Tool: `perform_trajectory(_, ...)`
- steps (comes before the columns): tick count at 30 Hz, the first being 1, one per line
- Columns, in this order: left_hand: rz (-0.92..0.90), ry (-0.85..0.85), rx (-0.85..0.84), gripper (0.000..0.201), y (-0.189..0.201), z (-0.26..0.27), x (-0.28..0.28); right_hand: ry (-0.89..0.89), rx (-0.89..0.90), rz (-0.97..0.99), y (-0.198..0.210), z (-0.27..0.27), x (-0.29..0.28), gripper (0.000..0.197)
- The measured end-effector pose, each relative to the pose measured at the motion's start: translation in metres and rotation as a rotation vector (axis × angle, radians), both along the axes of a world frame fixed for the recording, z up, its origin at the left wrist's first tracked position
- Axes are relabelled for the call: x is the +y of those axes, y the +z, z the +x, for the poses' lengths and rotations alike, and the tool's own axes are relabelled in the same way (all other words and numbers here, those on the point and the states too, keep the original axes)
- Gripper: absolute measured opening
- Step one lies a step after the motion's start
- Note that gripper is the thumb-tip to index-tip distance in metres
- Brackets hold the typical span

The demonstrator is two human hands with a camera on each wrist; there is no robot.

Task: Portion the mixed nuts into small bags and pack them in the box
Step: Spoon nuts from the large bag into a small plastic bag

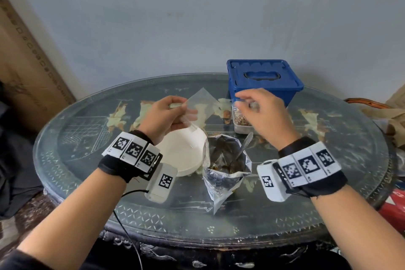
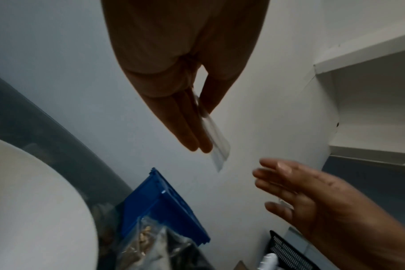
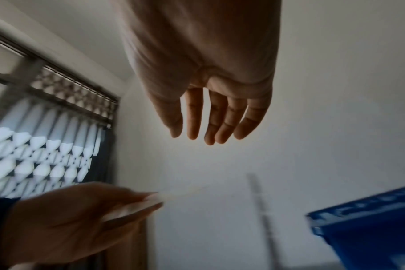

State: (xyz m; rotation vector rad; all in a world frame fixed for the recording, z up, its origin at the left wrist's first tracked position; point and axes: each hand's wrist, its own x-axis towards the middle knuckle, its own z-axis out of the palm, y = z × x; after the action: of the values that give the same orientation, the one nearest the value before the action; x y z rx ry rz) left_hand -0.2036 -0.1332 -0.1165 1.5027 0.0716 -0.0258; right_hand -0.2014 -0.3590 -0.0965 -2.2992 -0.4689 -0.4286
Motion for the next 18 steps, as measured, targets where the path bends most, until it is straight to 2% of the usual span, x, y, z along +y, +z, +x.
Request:
perform_trajectory(3,-0.046,0.015,-0.021,0.01,0.004,-0.008,-0.011,0.166,-0.038,-0.159,-0.003,-0.015,0.029,0.038)
perform_trajectory(5,-0.068,0.001,-0.02,0.01,0.004,-0.013,-0.016,0.217,-0.1,-0.27,-0.014,-0.02,0.043,0.043)
perform_trajectory(7,-0.069,-0.011,-0.011,0.009,0.003,-0.016,-0.018,0.228,-0.2,-0.295,-0.026,-0.022,0.049,0.04)
perform_trajectory(10,-0.077,-0.016,-0.001,0.01,0.004,-0.019,-0.019,0.205,-0.323,-0.233,-0.037,-0.025,0.054,0.023)
perform_trajectory(14,-0.073,-0.015,-0.007,0.021,0.005,-0.028,-0.021,0.126,-0.347,-0.058,-0.041,-0.033,0.057,0.023)
perform_trajectory(16,0.059,0.018,-0.073,0.029,0.002,-0.033,-0.023,0.065,-0.301,0.079,-0.043,-0.036,0.056,0.017)
perform_trajectory(18,0.284,0.052,-0.21,0.034,-0.005,-0.04,-0.024,0.025,-0.258,0.203,-0.045,-0.04,0.056,0.009)
